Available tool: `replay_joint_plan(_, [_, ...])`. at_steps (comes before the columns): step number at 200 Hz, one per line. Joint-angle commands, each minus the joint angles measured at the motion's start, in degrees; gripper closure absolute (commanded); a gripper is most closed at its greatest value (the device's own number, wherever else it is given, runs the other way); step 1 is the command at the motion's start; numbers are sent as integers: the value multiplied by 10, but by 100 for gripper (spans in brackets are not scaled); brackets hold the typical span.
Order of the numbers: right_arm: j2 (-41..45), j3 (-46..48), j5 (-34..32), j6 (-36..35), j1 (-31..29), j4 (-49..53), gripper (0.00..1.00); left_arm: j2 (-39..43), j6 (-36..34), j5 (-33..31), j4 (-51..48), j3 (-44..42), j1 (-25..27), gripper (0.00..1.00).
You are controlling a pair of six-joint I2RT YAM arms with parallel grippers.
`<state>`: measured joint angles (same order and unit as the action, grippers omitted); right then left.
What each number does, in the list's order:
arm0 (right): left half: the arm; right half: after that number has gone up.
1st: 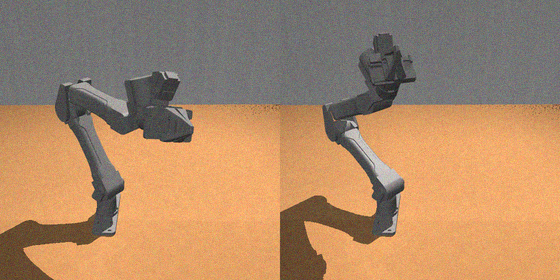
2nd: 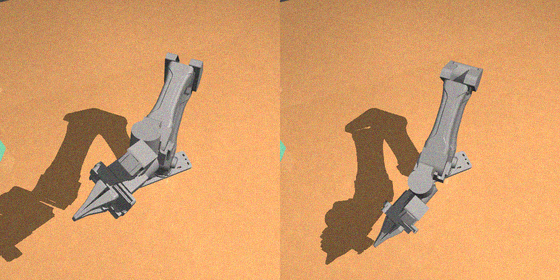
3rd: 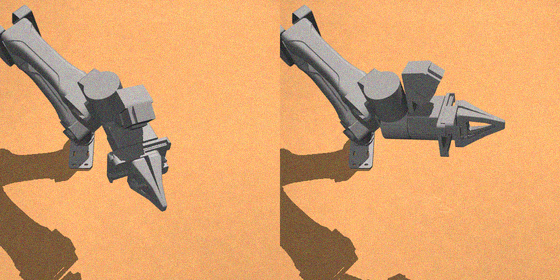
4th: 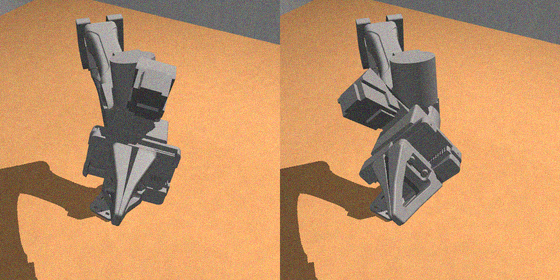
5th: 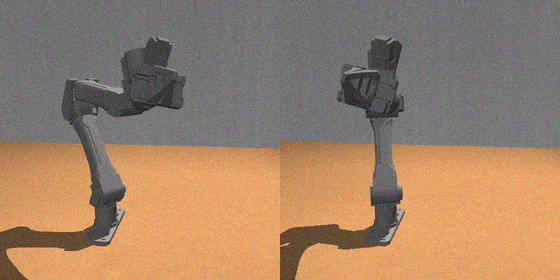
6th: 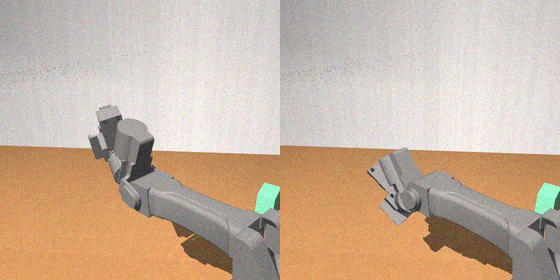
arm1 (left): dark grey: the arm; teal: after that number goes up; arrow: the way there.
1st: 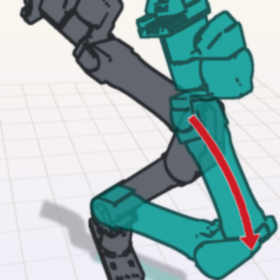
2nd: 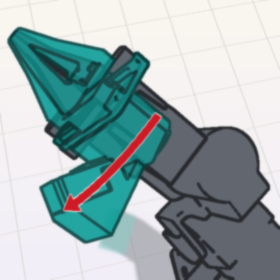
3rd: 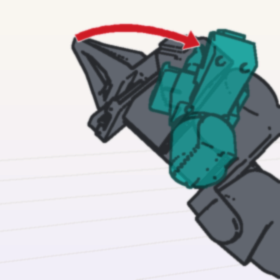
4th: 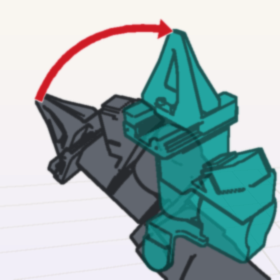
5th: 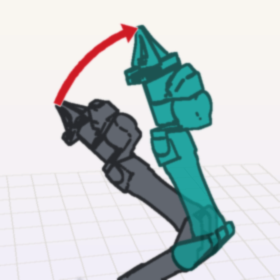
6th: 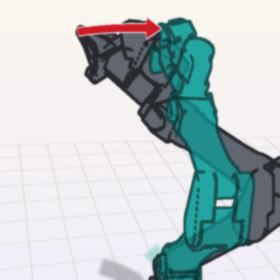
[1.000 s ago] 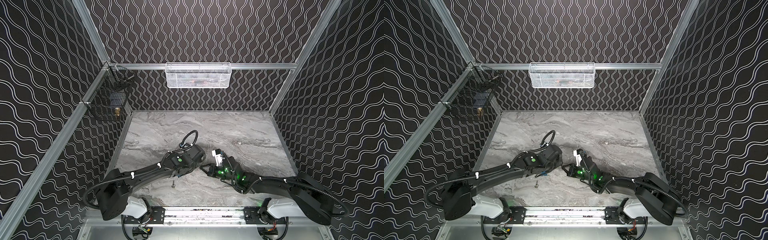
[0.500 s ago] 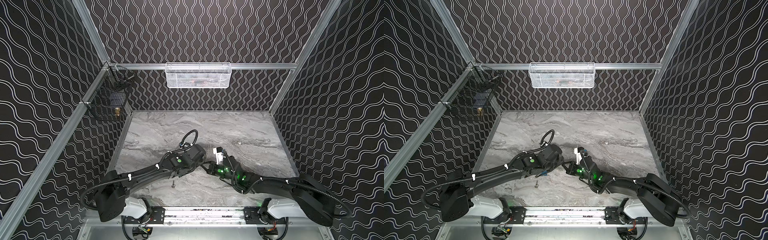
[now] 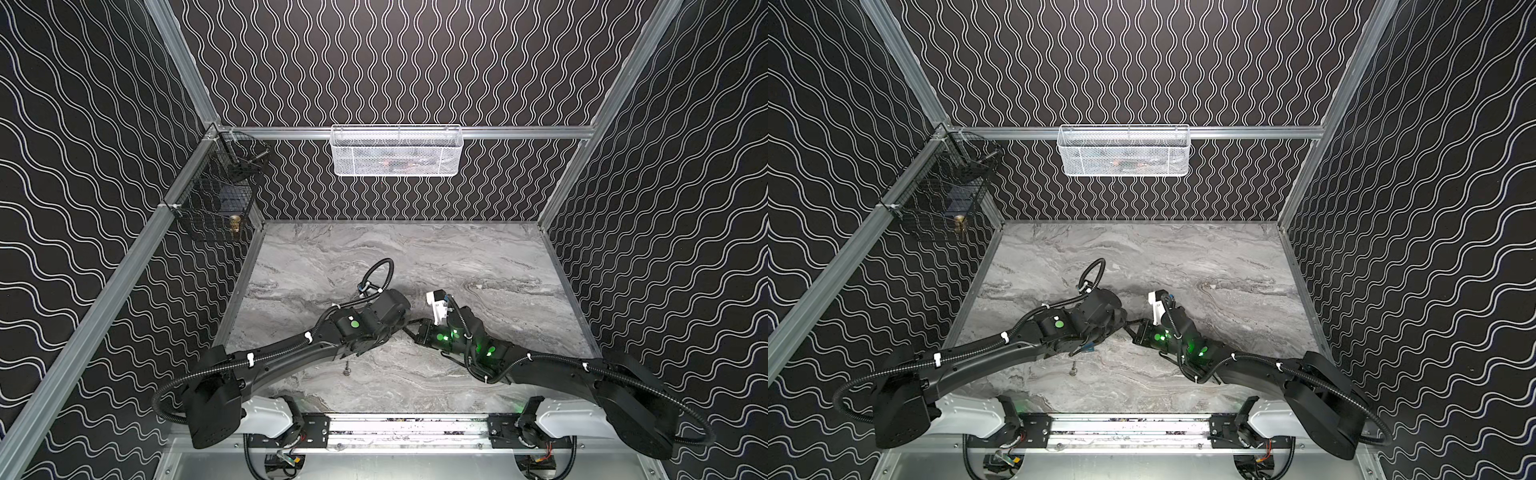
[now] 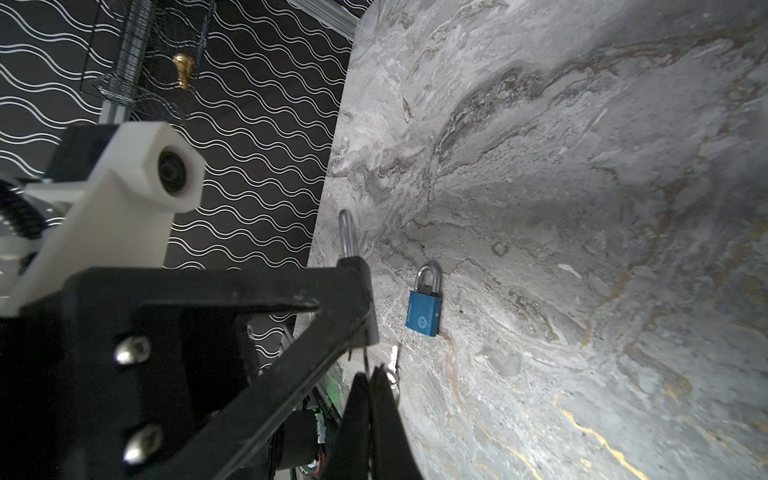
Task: Unlock with the key
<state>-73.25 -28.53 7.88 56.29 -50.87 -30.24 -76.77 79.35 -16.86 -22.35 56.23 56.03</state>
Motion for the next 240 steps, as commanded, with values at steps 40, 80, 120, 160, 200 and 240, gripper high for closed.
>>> replay_joint_plan(40, [27,10,-26,-39,0,9,85,6,-5,16,19,15,-5,100])
replay_joint_plan(80, [55,24,-2,-66,-4,21,72,14,-5,-35,14,15,-7,100])
replay_joint_plan(120, [72,15,-4,-33,-3,32,70,17,-9,-45,15,19,-7,100])
replay_joint_plan(160, [64,-11,-26,-4,-3,29,71,18,-10,-45,15,21,-7,100])
replay_joint_plan(200, [50,-20,-33,3,-3,31,76,15,-14,-43,17,25,-7,100])
replay_joint_plan(240, [42,-22,-35,1,-3,27,82,14,-15,-38,24,24,-7,100])
